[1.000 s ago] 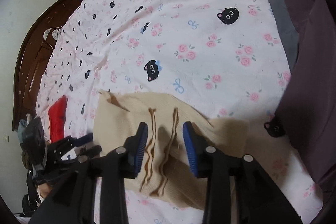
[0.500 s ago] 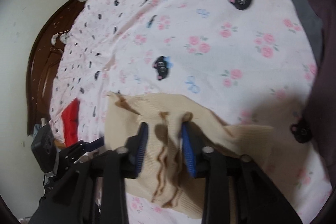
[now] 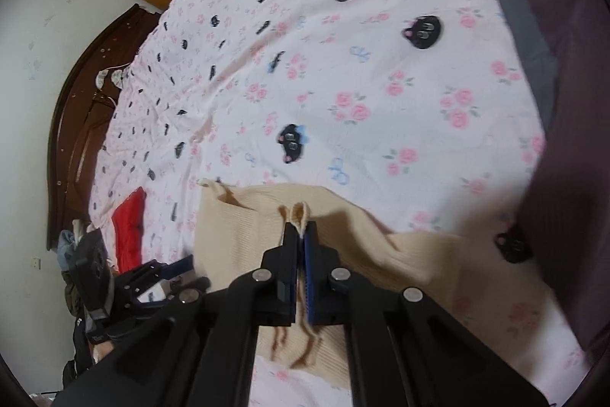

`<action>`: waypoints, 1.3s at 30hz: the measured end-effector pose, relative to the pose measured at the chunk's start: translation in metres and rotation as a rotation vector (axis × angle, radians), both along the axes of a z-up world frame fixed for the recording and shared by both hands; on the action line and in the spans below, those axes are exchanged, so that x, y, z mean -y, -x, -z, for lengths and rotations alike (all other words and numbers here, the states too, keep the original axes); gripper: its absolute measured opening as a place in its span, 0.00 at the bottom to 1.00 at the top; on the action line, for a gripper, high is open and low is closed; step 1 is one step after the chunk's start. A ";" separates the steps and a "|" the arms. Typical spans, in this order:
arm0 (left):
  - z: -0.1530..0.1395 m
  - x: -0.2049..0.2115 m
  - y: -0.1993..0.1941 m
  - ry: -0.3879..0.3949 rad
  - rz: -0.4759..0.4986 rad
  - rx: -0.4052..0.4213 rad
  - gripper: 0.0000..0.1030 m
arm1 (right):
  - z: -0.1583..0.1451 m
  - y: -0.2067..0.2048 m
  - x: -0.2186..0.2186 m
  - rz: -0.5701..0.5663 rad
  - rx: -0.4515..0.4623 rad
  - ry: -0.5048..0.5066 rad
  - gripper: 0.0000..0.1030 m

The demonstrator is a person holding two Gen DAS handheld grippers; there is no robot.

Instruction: Fold clothes

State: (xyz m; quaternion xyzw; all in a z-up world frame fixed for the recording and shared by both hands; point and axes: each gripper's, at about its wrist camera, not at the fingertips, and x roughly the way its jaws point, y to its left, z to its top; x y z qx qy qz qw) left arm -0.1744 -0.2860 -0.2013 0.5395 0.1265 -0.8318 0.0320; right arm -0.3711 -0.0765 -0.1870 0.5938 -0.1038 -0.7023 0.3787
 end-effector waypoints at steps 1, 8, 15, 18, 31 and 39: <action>0.000 0.000 0.000 0.001 0.000 0.000 0.44 | 0.003 0.001 -0.003 0.007 0.000 -0.017 0.03; 0.002 0.000 0.001 -0.001 0.002 0.001 0.45 | 0.027 0.007 -0.001 0.009 0.006 -0.078 0.05; 0.002 0.001 0.002 -0.006 0.003 0.005 0.45 | -0.004 0.006 -0.009 0.034 -0.094 -0.091 0.20; 0.001 0.001 0.002 -0.008 0.002 0.005 0.45 | -0.018 -0.003 -0.003 -0.023 -0.098 -0.057 0.20; 0.002 0.005 -0.002 -0.045 -0.013 0.004 0.46 | 0.016 -0.040 0.020 -0.096 -0.015 -0.130 0.17; 0.008 0.030 -0.008 -0.255 -0.113 -0.001 0.49 | -0.050 -0.045 0.074 -0.290 -0.297 -0.223 0.40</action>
